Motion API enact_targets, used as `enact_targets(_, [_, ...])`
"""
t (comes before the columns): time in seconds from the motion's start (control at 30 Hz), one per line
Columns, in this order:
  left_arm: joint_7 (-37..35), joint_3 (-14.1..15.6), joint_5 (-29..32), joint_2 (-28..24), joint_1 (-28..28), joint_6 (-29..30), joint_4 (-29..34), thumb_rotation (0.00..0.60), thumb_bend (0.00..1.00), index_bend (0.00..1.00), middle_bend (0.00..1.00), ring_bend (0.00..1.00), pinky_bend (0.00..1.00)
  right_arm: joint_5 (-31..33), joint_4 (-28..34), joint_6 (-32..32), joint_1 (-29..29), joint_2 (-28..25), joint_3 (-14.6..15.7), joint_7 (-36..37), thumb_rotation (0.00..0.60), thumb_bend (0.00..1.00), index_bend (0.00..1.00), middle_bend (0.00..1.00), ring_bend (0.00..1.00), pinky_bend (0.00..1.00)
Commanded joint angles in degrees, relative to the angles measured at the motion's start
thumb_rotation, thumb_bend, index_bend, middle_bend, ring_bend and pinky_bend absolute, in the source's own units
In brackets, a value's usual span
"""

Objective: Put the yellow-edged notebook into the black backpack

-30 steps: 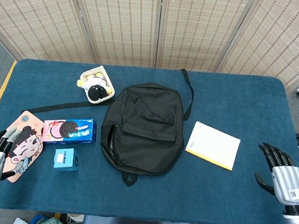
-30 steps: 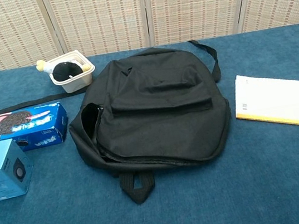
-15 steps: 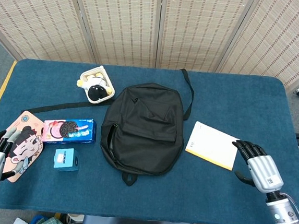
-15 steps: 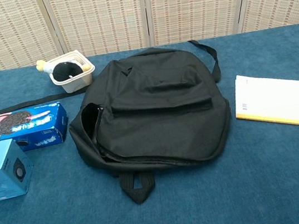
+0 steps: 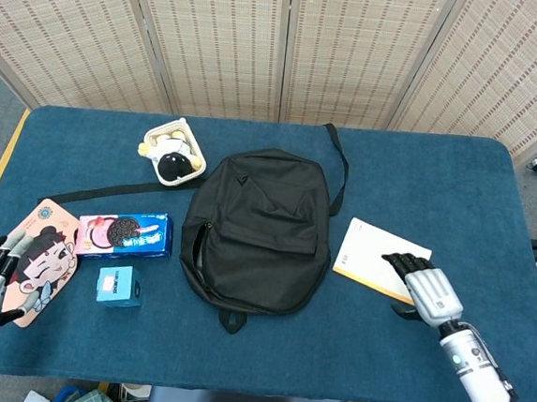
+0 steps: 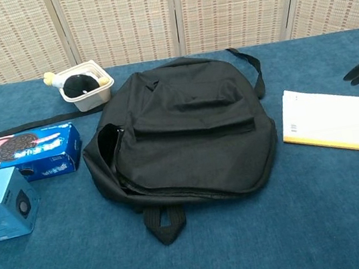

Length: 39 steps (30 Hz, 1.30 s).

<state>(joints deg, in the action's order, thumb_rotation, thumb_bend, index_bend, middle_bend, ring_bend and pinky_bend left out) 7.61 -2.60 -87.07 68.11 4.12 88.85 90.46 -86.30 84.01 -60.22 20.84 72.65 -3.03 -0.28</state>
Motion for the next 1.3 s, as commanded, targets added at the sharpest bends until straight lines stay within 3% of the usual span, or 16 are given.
enact_targets(0.03, [-0.14, 0.02, -0.12, 0.11, -0.06, 0.10, -0.22, 0.600, 0.27, 0.12, 0.09, 0.09, 0.08, 1.77, -2.82, 2.19, 1.82, 2.85, -0.53, -0.45, 0.600, 0.19, 0.12, 0.17, 0.13, 0.20])
enact_targets(0.67, [-1.35, 0.00, 0.30, 0.64, -0.20, -0.30, -1.61, 0.600, 0.27, 0.12, 0.09, 0.09, 0.08, 8.37, -12.18, 7.32, 6.23, 12.16, -2.14, -3.07, 0.600, 0.19, 0.12, 0.08, 0.08, 0.17])
enact_targets(1.3, [-1.66, 0.15, 0.38, 1.10, -0.15, -0.79, -2.32, 0.600, 0.27, 0.12, 0.09, 0.09, 0.08, 9.72, -16.00, 8.86, 7.51, 14.68, -1.33, -2.86, 0.600, 0.19, 0.12, 0.07, 0.08, 0.17])
